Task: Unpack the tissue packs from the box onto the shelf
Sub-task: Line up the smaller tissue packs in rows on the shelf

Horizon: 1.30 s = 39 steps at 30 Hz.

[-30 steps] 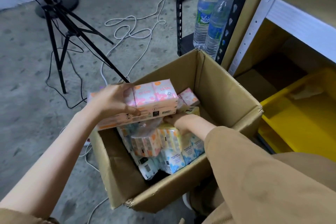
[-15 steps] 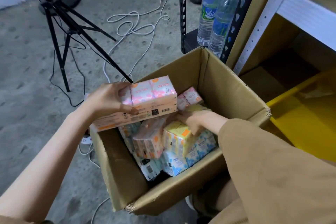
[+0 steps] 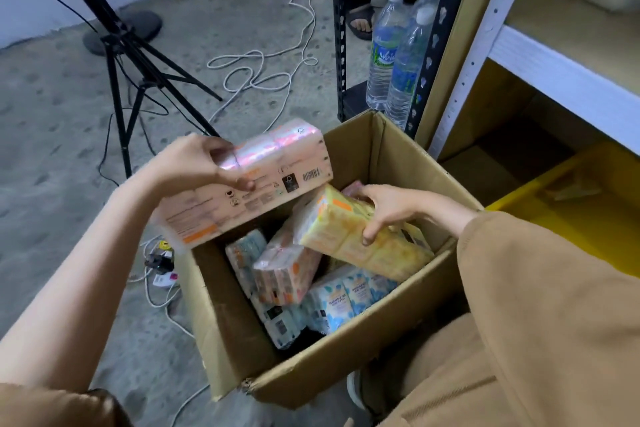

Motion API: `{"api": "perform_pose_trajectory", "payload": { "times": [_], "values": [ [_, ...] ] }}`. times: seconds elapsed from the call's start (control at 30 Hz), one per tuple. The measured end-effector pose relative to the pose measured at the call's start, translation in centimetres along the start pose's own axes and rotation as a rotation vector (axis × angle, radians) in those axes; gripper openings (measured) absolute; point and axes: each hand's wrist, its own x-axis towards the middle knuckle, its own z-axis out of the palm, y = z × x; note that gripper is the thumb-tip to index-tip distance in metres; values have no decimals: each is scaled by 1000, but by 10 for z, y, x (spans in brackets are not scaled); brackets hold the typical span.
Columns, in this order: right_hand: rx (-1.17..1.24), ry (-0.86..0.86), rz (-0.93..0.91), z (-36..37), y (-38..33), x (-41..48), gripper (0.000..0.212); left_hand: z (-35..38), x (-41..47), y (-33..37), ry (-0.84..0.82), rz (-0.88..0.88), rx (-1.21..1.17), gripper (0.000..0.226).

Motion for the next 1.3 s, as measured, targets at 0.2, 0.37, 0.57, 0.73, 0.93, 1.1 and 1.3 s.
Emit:
{"api": "perform_pose_trajectory", "payload": {
  "times": [0.2, 0.37, 0.57, 0.73, 0.93, 1.1, 1.3],
  "values": [
    [-37, 62, -12, -42, -31, -37, 75, -36, -24, 2, 60, 29, -77, 77],
    [6, 189, 41, -77, -51, -87, 55, -58, -46, 9, 132, 59, -116, 79],
    [28, 393, 145, -102, -58, -171, 42, -70, -61, 47, 79, 181, -97, 45],
    [13, 609, 307, -118, -51, -257, 67, -67, -56, 106, 25, 402, -36, 74],
    [16, 789, 539, -124, -22, -362, 74, -40, -43, 206, -9, 671, 57, 73],
    [32, 888, 770, -117, 22, -425, 71, -3, -47, 299, 44, 880, 162, 77],
    [93, 920, 942, -99, 80, -460, 73, 46, -54, 383, 42, 1042, 219, 86]
  ]
}}
